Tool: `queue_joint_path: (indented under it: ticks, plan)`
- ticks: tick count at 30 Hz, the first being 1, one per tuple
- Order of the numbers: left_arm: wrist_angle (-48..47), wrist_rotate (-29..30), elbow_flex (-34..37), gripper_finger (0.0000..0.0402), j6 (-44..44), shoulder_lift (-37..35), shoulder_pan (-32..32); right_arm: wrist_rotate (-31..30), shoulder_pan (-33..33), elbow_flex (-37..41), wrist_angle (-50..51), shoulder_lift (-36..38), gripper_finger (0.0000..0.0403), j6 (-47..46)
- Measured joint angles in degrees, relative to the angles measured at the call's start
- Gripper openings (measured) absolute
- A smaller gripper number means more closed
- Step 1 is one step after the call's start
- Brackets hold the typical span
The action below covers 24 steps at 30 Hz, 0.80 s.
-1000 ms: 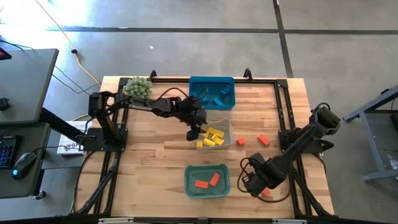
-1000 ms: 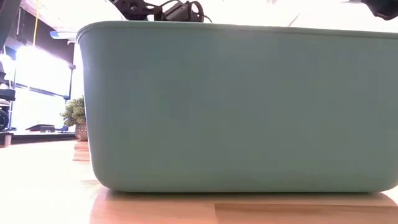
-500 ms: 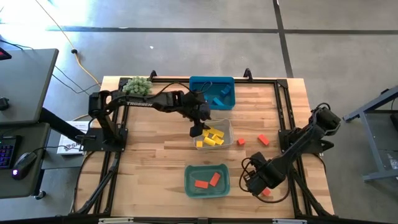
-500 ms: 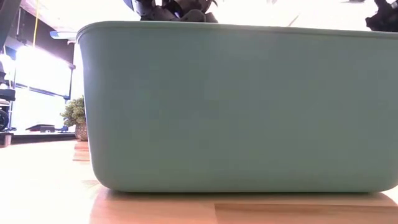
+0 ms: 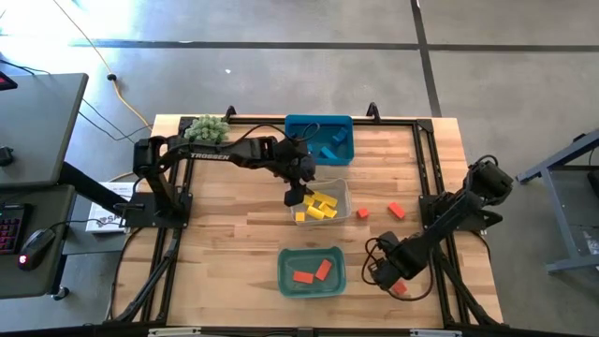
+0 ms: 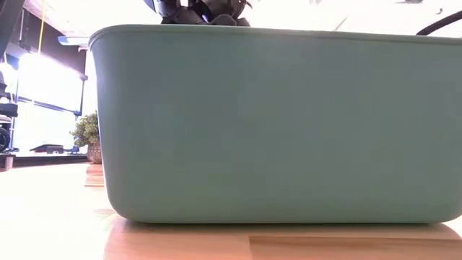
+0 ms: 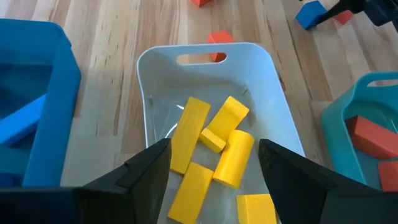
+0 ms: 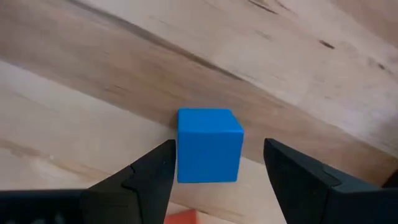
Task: Sort & place blocks by color
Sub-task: Put the blue block into the blue bin
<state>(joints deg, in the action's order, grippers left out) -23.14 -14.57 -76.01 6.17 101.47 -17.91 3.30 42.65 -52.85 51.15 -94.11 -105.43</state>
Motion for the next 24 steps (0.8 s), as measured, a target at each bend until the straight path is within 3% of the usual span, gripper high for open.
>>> queue_joint_path:
  ticks: [6, 13, 24]
  plan:
    - [-0.02, 0.02, 0.0, 0.0231, 0.0, 0.0, 0.0, 0.62, 0.0, 2.97, -7.01, 0.0, 0.0219, 0.23]
    - [0.0, 0.25, 0.0, 0.023, 2.5, 0.0, -0.73, 1.22, -0.45, 3.18, -7.73, 0.09, 0.0109, -1.25]
    - [-0.01, 3.26, 0.0, 0.023, 3.06, -0.24, -4.54, 0.11, -3.5, -1.13, -7.47, 0.0, 0.0106, -1.14]
